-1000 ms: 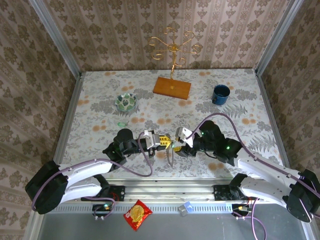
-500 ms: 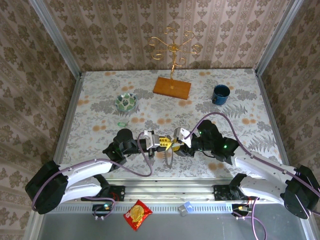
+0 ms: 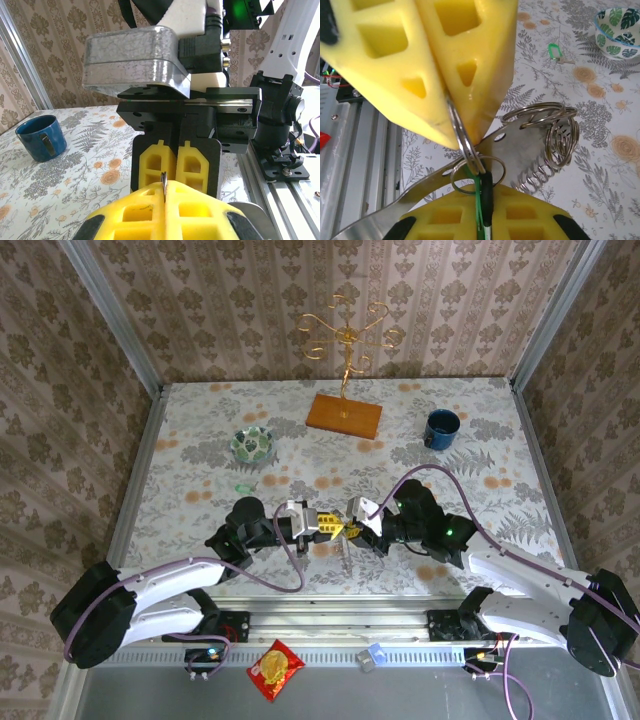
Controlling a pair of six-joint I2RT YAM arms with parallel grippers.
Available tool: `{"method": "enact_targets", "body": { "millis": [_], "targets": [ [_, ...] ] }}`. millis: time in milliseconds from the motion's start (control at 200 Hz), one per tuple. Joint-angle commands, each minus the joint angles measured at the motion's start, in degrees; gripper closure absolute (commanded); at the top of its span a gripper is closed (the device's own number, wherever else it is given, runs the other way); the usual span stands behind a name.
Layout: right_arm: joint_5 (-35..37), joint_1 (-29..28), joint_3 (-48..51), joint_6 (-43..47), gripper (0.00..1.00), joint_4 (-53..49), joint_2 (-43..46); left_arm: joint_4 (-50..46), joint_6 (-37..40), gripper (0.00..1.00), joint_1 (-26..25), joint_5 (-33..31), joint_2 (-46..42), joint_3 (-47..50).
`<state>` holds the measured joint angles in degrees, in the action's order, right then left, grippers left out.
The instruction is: Put the keys on the keyring
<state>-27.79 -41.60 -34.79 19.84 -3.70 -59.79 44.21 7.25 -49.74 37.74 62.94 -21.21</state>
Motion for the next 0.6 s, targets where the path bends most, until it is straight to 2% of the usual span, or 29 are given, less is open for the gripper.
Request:
{"method": "enact_targets", "body": {
  "millis": [0, 265, 315, 540, 570, 595],
  "targets": [
    [0.46, 0.13, -2.62, 1.56, 0.94, -3.27, 2.11, 0.06, 1.04, 1.00, 0.43, 0.12, -0.77, -1.19],
    [3.44, 0.17, -6.79, 3.88, 0.99, -9.03, 4.63, -8.96, 4.93, 1.00, 0.43, -0.47, -2.81, -2.59],
    [3.60, 0.12, -7.42, 4.23, 0.99, -9.74, 4.85, -9.22, 5.00, 1.00, 0.43, -2.50, -2.91, -2.53],
    [4.31, 0.14, -8.18, 4.85, 1.00, -11.38, 4.59, -9.40, 5.14, 1.00, 0.44, -3.82, -2.82, -2.43],
    [4.55, 0.12, -8.26, 4.81, 1.00, -11.56, 4.47, -9.32, 5.06, 0.95, 0.43, -3.96, -2.82, -2.27],
    [4.86, 0.17, -8.35, 4.82, 1.00, -11.67, 4.50, -9.04, 4.93, 0.88, 0.43, -4.36, -2.82, -2.19]
  ]
}}
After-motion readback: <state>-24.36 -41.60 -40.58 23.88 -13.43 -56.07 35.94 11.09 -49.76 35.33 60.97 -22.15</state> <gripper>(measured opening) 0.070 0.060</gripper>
